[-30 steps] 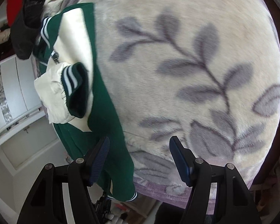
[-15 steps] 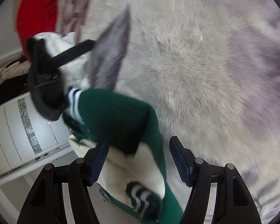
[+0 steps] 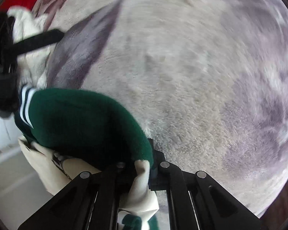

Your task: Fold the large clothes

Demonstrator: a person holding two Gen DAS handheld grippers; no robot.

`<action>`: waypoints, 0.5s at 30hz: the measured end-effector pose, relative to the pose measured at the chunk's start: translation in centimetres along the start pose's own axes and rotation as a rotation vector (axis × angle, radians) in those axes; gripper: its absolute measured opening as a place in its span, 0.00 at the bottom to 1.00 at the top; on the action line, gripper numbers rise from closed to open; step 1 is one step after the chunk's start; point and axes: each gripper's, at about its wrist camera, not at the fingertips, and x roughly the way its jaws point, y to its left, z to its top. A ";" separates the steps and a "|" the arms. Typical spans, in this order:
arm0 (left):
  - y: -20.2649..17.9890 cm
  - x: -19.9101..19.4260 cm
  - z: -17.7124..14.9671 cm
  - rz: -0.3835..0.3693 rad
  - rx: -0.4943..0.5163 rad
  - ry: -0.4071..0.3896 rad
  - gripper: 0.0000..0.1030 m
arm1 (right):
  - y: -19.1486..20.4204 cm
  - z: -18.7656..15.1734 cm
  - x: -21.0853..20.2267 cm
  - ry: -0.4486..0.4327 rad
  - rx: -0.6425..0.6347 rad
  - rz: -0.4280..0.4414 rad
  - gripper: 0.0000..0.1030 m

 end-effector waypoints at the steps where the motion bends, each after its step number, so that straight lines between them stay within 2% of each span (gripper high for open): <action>1: 0.0 -0.4 -0.2 0.011 0.012 -0.006 0.08 | 0.7 -0.2 -0.4 -0.015 -0.039 -0.024 0.05; 3: 0.7 -0.8 -0.8 0.005 0.024 -0.005 0.07 | 0.9 -0.4 -1.2 -0.031 -0.040 -0.023 0.05; 6: 3.5 0.4 -1.5 0.032 0.002 0.057 0.08 | -0.8 -0.1 -1.3 -0.027 -0.017 -0.022 0.05; 8: 4.4 0.2 -1.3 -0.005 -0.052 0.068 0.08 | -0.4 -0.1 -1.0 -0.020 -0.028 -0.046 0.06; 10: 3.9 -0.8 -0.7 -0.034 -0.096 0.079 0.08 | 0.1 -0.5 -1.8 -0.019 -0.035 -0.004 0.09; 12: 2.9 -2.3 -0.2 0.009 -0.107 0.087 0.09 | 0.7 -2.1 -3.0 -0.003 -0.044 0.045 0.31; 13: 2.4 -3.0 0.0 0.021 -0.106 0.079 0.09 | 0.3 -3.2 -4.2 -0.007 -0.057 0.066 0.54; 14: 1.7 -3.6 0.1 0.046 -0.096 0.066 0.10 | 0.0 -4.6 -5.3 -0.014 -0.072 0.099 0.60; 15: 0.8 -4.6 0.2 0.090 -0.070 0.040 0.10 | -0.3 -6.5 -6.2 -0.014 -0.090 0.123 0.62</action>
